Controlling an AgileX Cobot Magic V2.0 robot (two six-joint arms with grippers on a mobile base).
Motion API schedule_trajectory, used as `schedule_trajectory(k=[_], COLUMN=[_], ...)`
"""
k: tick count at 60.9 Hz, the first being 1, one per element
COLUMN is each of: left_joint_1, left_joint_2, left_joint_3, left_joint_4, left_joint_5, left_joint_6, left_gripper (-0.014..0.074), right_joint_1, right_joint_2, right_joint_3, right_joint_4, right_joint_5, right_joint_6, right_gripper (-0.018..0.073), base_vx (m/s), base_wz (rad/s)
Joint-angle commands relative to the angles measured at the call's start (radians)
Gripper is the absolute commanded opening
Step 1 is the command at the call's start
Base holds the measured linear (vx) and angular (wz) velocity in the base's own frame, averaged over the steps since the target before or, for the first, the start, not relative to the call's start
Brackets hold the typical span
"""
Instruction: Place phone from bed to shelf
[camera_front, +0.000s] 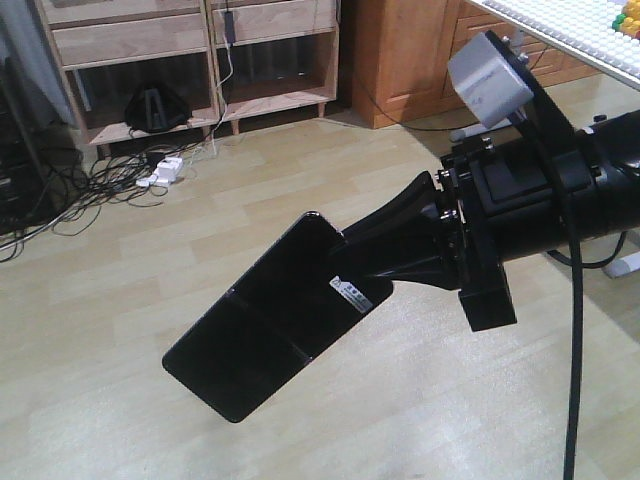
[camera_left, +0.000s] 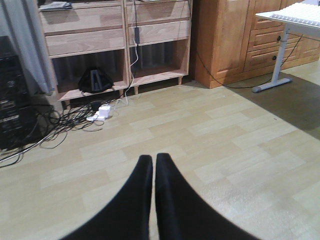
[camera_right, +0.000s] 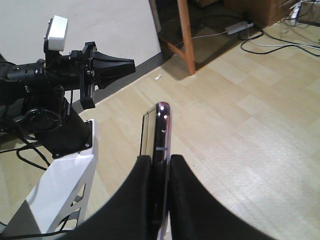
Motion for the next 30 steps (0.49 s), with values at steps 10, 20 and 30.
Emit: schedule_trajectory(k=[10, 20, 30], left_joint_1=[-0.004, -0.004, -0.004], left_joint_2=[-0.007, -0.007, -0.007], left_joint_3=[0.002, 0.002, 0.002], left_joint_4=[-0.01, -0.01, -0.01], left_joint_5=[-0.073, -0.073, -0.073], left_joint_6=[-0.004, -0.004, -0.004], left_gripper=[0.0001, 0.0001, 0.0001], right_joint_1=[-0.001, -0.001, -0.001], right_joint_2=[-0.029, -0.029, -0.029], right_joint_3=[-0.023, -0.023, -0.023], right_joint_4=[0.094, 0.094, 0.094], right_joint_5=[0.061, 0.061, 0.061], right_joint_6=[-0.007, -0.007, -0.007], right_gripper=[-0.0001, -0.0001, -0.0001], base_vx=[0.38, 0.37, 0.37], base_wz=[-0.12, -0.11, -0.1])
